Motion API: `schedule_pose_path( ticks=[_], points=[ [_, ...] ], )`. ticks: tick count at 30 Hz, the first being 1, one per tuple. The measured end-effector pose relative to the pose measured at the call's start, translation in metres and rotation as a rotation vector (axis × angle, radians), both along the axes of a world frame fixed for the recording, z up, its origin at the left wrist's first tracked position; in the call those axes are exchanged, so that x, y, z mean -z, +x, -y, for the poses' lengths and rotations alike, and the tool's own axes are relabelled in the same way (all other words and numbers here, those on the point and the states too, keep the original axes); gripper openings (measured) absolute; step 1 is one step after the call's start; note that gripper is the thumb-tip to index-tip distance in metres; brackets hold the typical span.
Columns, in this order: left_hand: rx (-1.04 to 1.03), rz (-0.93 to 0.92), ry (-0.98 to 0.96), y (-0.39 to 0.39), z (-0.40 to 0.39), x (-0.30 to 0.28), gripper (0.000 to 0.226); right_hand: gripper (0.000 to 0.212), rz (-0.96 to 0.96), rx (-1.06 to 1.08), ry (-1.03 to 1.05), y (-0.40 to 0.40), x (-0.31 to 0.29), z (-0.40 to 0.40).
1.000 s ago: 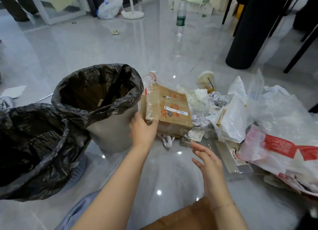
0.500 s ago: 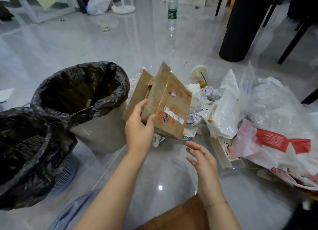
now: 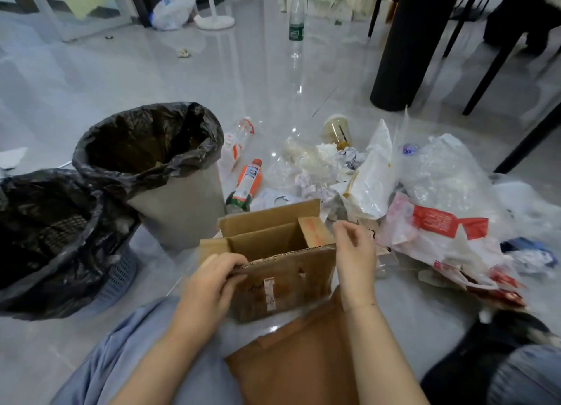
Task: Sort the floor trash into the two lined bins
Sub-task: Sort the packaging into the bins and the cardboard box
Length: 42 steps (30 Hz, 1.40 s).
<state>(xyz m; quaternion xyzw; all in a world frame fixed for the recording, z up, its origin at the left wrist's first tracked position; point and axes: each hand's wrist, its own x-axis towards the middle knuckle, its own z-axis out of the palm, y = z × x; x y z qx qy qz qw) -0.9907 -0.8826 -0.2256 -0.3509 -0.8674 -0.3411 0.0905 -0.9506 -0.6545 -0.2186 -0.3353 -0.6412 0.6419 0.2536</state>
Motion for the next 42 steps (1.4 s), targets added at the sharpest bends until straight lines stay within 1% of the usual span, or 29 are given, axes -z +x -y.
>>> schedule_pose_path(
  ticks=[2,4,6,7,8,9,10,11,12,13,14,15,16,18,19,21,23,25,26,28,29,31,33,35,37,39,40,41,42],
  points=[
    [0.042,0.069,-0.013,0.005,0.003,0.002,0.024,0.009,0.148,-0.083,0.164,0.003,0.004,0.002],
    [0.086,0.09,-0.05,0.007,0.005,0.003,0.024,0.016,0.242,-0.147,0.269,0.007,0.004,0.001],
    [0.118,0.101,-0.092,0.008,0.006,-0.001,0.017,0.021,0.326,-0.252,0.353,0.01,-0.002,-0.003],
    [0.125,0.137,-0.082,0.01,0.004,-0.006,0.02,0.022,0.369,-0.316,0.406,0.011,-0.004,-0.006],
    [0.121,0.235,-0.015,0.013,0.002,-0.014,0.028,0.024,0.399,-0.371,0.448,0.011,-0.007,-0.008],
    [0.127,0.404,0.126,0.015,-0.004,-0.024,0.036,0.025,0.411,-0.412,0.461,0.012,-0.01,-0.009],
    [0.108,0.52,0.261,0.015,-0.01,-0.034,0.039,0.026,0.409,-0.441,0.44,0.013,-0.013,-0.008],
    [0.083,0.575,0.368,0.011,-0.017,-0.04,0.036,0.028,0.397,-0.46,0.396,0.014,-0.014,-0.006],
    [0.042,0.518,0.369,0.006,-0.024,-0.045,0.028,0.03,0.379,-0.472,0.348,0.017,-0.015,-0.004],
    [0.0,0.414,0.299,-0.002,-0.03,-0.047,0.021,0.033,0.361,-0.484,0.301,0.019,-0.015,-0.001],
    [-0.031,0.29,0.179,-0.012,-0.036,-0.048,0.023,0.036,0.345,-0.5,0.273,0.021,-0.015,0.001],
    [-0.035,0.203,0.044,-0.022,-0.04,-0.046,0.03,0.038,0.335,-0.527,0.27,0.022,-0.015,0.002],
    [-0.03,0.182,-0.11,-0.03,-0.042,-0.045,0.038,0.039,0.335,-0.564,0.288,0.023,-0.015,0.003],
    [-0.043,0.248,-0.372,-0.041,-0.044,-0.04,0.061,0.038,0.365,-0.629,0.348,0.021,-0.017,0.003],
    [-0.05,0.271,-0.435,-0.044,-0.042,-0.036,0.069,0.037,0.382,-0.638,0.397,0.02,-0.019,0.003],
    [-0.055,0.313,-0.491,-0.047,-0.038,-0.028,0.083,0.033,0.424,-0.624,0.504,0.015,-0.021,0.004],
    [-0.046,0.402,-0.594,-0.044,-0.032,-0.017,0.102,0.032,0.451,-0.627,0.543,0.012,-0.022,0.004],
    [-0.036,0.491,-0.683,-0.037,-0.027,-0.008,0.117,0.041,0.477,-0.692,0.518,0.01,-0.024,0.0],
    [-0.044,0.505,-0.683,-0.035,-0.024,-0.003,0.12,0.05,0.505,-0.74,0.508,0.009,-0.026,-0.001],
    [-0.07,0.486,-0.639,-0.033,-0.021,0.001,0.119,0.063,0.575,-0.816,0.59,0.005,-0.03,0.0],
    [-0.074,0.469,-0.633,-0.032,-0.021,0.002,0.116,0.065,0.625,-0.835,0.712,0.001,-0.032,0.004],
    [-0.066,0.438,-0.647,-0.03,-0.021,0.008,0.103,0.066,0.714,-0.829,0.987,-0.006,-0.037,0.017],
    [-0.068,0.398,-0.594,-0.031,-0.021,0.015,0.086,0.068,0.742,-0.78,1.088,-0.014,-0.04,0.026],
    [-0.09,0.362,-0.468,-0.036,-0.019,0.024,0.071,0.062,0.763,-0.777,1.084,-0.022,-0.043,0.027],
    [-0.1,0.361,-0.381,-0.042,-0.016,0.03,0.06,0.046,0.759,-0.825,1.075,-0.028,-0.047,0.026],
    [-0.113,0.362,-0.346,-0.044,-0.015,0.032,0.051,0.028,0.647,-0.807,0.99,-0.031,-0.047,0.018],
    [-0.126,0.366,-0.338,-0.045,-0.015,0.031,0.048,0.02,0.578,-0.755,0.899,-0.031,-0.043,0.01],
    [-0.138,0.371,-0.329,-0.045,-0.015,0.031,0.046,0.018,0.516,-0.684,0.767,-0.03,-0.039,0.003],
    [-0.146,0.371,-0.325,-0.044,-0.015,0.03,0.044,0.021,0.485,-0.606,0.579,-0.029,-0.034,-0.005]
  ],
)
